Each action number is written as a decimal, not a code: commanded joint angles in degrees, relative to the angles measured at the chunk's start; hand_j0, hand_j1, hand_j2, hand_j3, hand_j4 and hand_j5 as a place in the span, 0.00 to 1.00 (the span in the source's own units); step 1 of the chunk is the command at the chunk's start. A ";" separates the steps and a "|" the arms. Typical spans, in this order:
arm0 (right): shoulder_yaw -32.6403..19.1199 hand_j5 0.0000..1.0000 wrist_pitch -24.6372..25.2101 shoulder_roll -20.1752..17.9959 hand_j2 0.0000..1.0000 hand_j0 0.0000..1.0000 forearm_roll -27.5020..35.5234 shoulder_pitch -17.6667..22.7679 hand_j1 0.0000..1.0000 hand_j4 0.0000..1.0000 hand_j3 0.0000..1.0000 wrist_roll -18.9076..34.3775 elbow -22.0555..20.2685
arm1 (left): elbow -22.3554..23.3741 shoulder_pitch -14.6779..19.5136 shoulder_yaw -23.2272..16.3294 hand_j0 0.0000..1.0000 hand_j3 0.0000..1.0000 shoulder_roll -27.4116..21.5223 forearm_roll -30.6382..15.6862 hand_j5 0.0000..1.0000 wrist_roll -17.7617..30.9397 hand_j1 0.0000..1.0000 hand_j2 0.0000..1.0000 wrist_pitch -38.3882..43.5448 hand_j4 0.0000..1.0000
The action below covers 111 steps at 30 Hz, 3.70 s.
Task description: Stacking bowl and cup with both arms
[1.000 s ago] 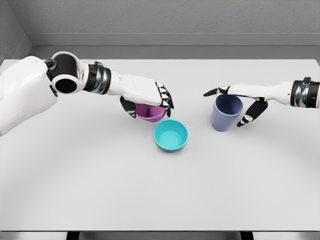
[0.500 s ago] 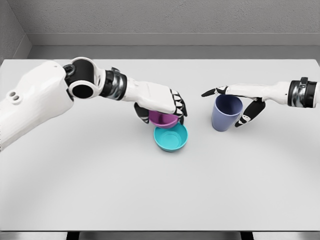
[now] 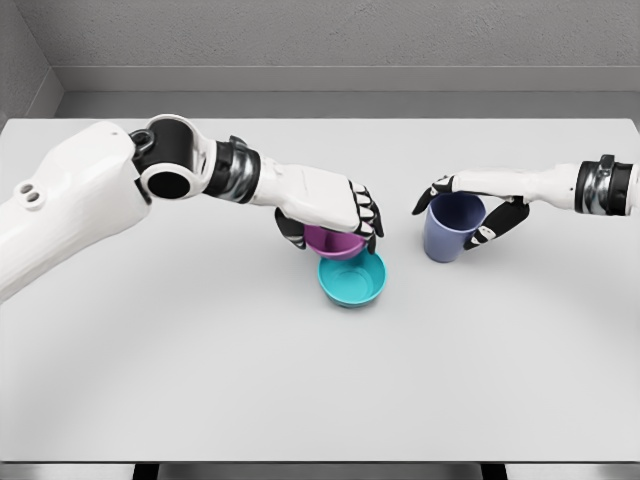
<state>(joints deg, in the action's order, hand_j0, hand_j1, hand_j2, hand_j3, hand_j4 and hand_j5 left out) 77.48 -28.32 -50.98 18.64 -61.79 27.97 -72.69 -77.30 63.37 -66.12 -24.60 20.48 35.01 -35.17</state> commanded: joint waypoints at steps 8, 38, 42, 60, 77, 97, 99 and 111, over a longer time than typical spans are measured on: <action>-0.05 0.59 0.02 -0.08 0.59 0.59 -0.62 0.00 0.59 0.59 0.59 -0.11 0.01 | -3.47 -0.61 -0.41 0.77 0.77 -0.01 -0.35 0.77 -0.01 0.77 0.77 0.17 0.77; -0.75 0.60 -0.33 -1.93 0.60 0.60 -0.71 -1.32 0.60 0.60 0.60 -0.11 -0.70 | -4.96 -2.29 -0.41 1.00 1.00 -0.36 -0.26 1.00 -0.01 1.00 1.00 0.17 1.00; -0.84 0.60 -0.33 -2.46 0.60 0.60 -0.62 -1.32 0.60 0.60 0.60 -0.11 -1.40 | -5.14 -2.29 -0.32 1.00 1.00 -0.45 -0.35 1.00 -0.01 1.00 1.00 0.17 1.00; -1.01 0.60 -0.33 -3.42 0.60 0.60 -0.62 -2.90 0.60 0.60 0.60 -0.20 -4.74 | -19.20 -13.61 31.83 1.00 1.00 -25.32 -14.24 1.00 -0.01 1.00 1.00 0.17 1.00; -1.01 0.60 -0.33 -3.42 0.60 0.60 -0.62 -3.69 0.60 0.60 0.60 -0.29 -6.14 | -2.94 -47.37 66.39 1.00 1.00 -10.64 -18.19 1.00 -0.01 1.00 1.00 0.17 1.00; -2.77 0.60 0.02 -4.92 0.60 0.60 -0.62 -3.95 0.60 0.60 0.60 -0.38 -11.42 | 0.66 -48.52 65.86 1.00 1.00 -10.47 -17.23 1.00 -0.01 1.00 1.00 0.17 1.00; -2.77 0.60 0.02 -5.01 0.60 0.60 -0.62 -4.22 0.60 0.60 0.60 -0.38 -11.51 | 0.58 -48.52 65.86 1.00 1.00 -10.47 -17.23 1.00 -0.01 1.00 1.00 0.17 1.00; -2.77 0.60 -0.07 -5.45 0.60 0.60 -0.62 -5.80 0.60 0.60 0.60 -0.38 -13.18 | 0.66 -48.52 65.86 1.00 1.00 -10.11 -17.23 1.00 -0.01 1.00 1.00 0.17 1.00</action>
<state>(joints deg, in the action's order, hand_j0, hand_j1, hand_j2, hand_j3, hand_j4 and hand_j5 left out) 74.79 -28.48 -56.38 17.65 -67.59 27.64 -85.62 -76.62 14.85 -0.27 -34.73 3.73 35.02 -35.15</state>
